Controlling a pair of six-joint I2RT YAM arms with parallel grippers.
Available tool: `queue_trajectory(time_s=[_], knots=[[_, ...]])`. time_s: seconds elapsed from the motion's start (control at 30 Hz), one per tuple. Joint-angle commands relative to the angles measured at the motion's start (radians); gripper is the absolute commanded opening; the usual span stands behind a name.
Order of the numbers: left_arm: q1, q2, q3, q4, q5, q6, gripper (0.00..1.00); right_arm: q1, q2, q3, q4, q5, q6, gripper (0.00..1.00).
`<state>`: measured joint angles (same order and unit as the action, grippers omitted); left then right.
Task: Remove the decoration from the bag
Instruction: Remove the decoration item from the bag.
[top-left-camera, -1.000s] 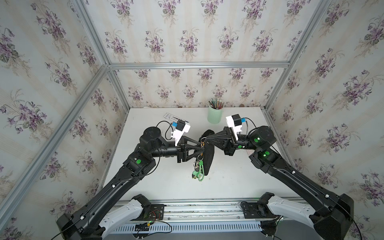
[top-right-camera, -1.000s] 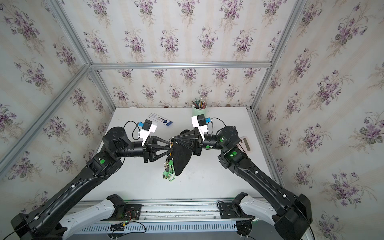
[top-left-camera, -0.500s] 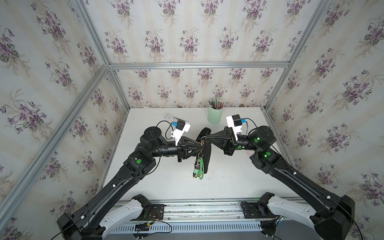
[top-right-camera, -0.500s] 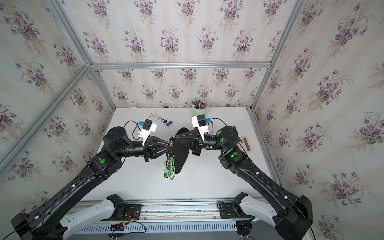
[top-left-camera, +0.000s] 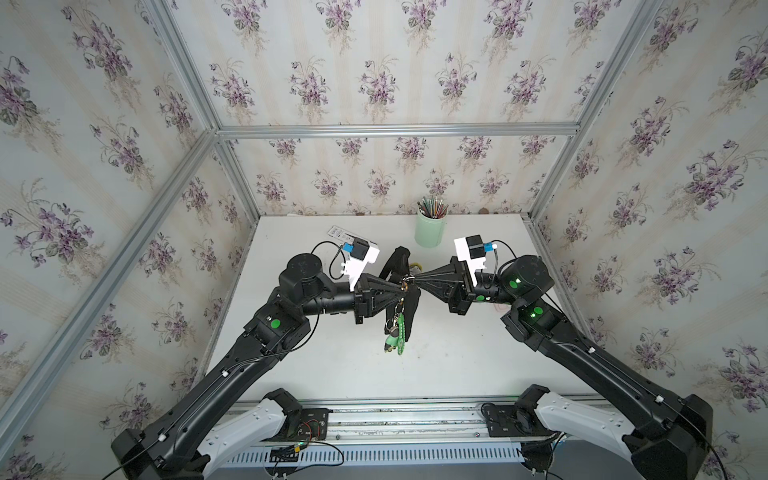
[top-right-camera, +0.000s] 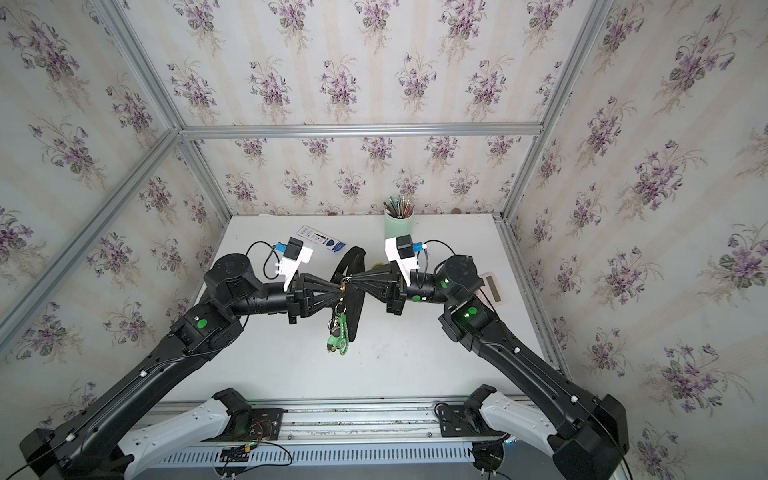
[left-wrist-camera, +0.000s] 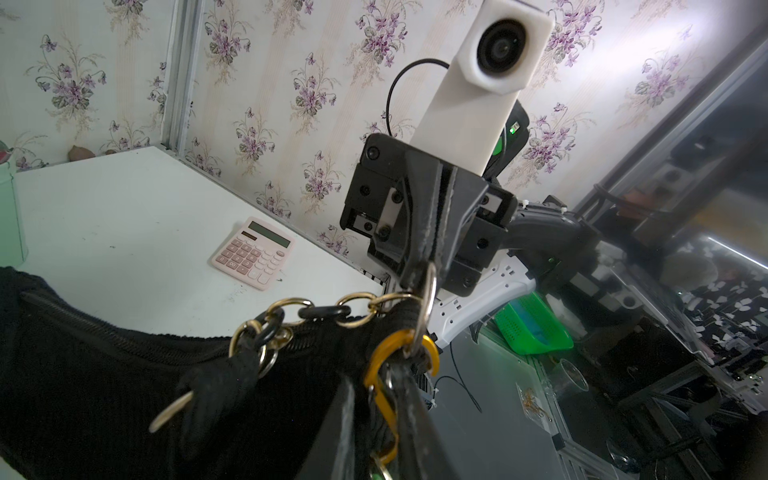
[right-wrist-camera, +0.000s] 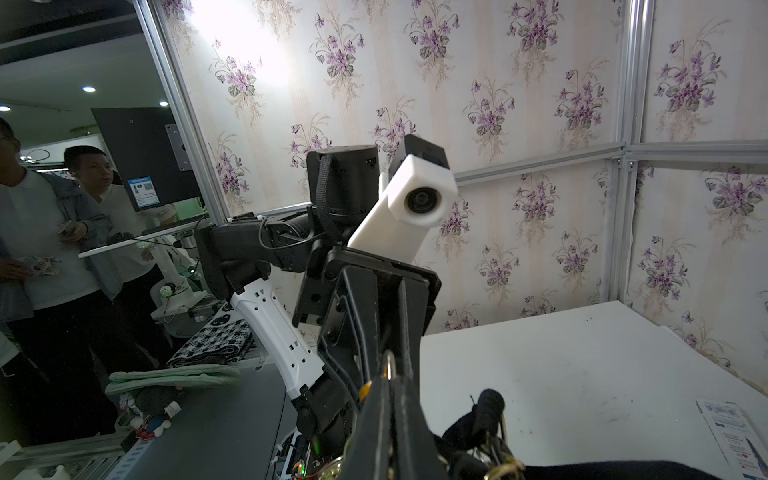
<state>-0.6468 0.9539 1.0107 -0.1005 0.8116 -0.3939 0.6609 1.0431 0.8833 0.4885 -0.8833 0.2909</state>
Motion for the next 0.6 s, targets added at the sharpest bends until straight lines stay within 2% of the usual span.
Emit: queue_trajectory(time_s=[0.0, 0.57], knots=[[0.001, -0.001, 0.018, 0.027, -0.009, 0.006, 0.14, -0.001, 0.004, -0.001, -0.004, -0.028, -0.023, 0.0], [0.001, 0.005, 0.043, 0.003, -0.026, 0.004, 0.13, -0.004, 0.057, 0.008, -0.029, -0.144, -0.046, 0.0]])
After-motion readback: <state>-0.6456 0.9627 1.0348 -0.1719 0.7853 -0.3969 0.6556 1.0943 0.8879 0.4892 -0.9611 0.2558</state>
